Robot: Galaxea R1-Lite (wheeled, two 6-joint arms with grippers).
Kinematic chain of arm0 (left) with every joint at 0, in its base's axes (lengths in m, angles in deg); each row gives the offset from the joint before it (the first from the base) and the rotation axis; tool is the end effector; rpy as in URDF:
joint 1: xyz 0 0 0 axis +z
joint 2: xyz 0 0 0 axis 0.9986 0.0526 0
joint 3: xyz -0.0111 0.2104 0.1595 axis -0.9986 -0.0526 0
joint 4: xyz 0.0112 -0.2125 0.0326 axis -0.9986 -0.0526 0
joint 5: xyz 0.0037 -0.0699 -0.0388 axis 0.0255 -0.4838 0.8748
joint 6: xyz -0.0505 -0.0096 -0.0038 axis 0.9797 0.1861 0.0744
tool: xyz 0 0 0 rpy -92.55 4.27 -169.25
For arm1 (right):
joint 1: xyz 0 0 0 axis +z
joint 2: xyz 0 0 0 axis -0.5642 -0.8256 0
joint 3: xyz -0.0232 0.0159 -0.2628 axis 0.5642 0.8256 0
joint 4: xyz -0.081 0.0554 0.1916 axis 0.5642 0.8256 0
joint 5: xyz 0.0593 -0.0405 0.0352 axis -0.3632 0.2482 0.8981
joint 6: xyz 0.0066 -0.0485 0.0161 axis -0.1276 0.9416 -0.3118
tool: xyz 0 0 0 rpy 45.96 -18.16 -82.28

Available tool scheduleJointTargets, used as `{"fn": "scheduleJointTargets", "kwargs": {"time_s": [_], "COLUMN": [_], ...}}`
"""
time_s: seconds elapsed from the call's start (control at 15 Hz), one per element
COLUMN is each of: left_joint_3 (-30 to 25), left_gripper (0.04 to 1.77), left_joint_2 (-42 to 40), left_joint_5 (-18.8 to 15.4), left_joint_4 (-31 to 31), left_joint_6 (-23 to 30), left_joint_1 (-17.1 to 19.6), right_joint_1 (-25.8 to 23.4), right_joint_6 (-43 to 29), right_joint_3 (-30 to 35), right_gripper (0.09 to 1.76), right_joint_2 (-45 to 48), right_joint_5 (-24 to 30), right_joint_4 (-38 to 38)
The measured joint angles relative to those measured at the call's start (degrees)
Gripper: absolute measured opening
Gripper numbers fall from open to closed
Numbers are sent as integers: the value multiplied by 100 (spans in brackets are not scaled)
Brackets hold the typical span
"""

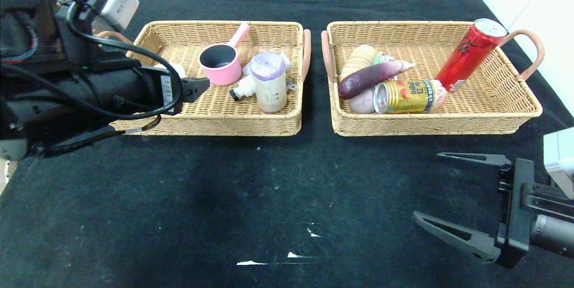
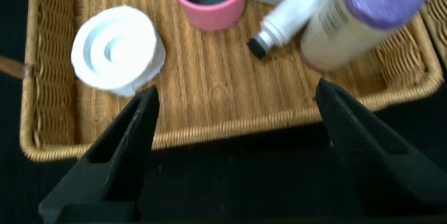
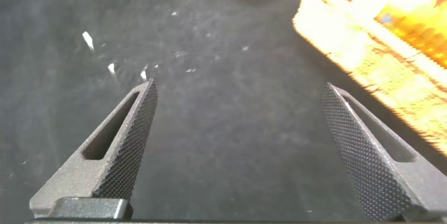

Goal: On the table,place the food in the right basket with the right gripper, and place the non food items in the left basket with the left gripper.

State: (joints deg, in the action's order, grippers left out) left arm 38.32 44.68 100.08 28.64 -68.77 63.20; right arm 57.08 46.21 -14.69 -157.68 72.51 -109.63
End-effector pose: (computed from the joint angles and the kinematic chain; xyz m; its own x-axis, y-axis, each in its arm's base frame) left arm 0.2862 -0.1079 0.2554 0.9905 -0.0823 -0.1105 0.0957 0.9878 0.1227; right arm 0.2162 0.1167 0.1440 0.6312 0.7675 -0.1121 -0.7623 0.5870 -0.2726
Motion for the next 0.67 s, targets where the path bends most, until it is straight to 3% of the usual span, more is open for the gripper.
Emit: {"fn": "scheduleJointTargets", "kwargs": {"time_s": [0.13, 0.33, 0.53, 0.67], "left_joint_3": [-560, -945, -1104, -1143], "left_gripper": [165, 167, 168, 169], "left_joint_2": [-574, -1313, -2107, -2736], "left_joint_5": [61, 429, 396, 250], "left_joint_4": [-93, -884, -1457, -1837], "left_joint_6": [17, 28, 27, 9], "left_joint_1": [-72, -157, 57, 405], "right_joint_1": [-308, -859, -1230, -1434], "right_joint_6": [-18, -44, -60, -88], "right_joint_3": [-41, -102, -229, -383], "right_gripper": [171, 171, 171, 171], "right_joint_2": [94, 505, 1320, 2004], "right_joint_5": [-4, 7, 7, -6], "right_joint_4": [22, 429, 1655, 2649]}}
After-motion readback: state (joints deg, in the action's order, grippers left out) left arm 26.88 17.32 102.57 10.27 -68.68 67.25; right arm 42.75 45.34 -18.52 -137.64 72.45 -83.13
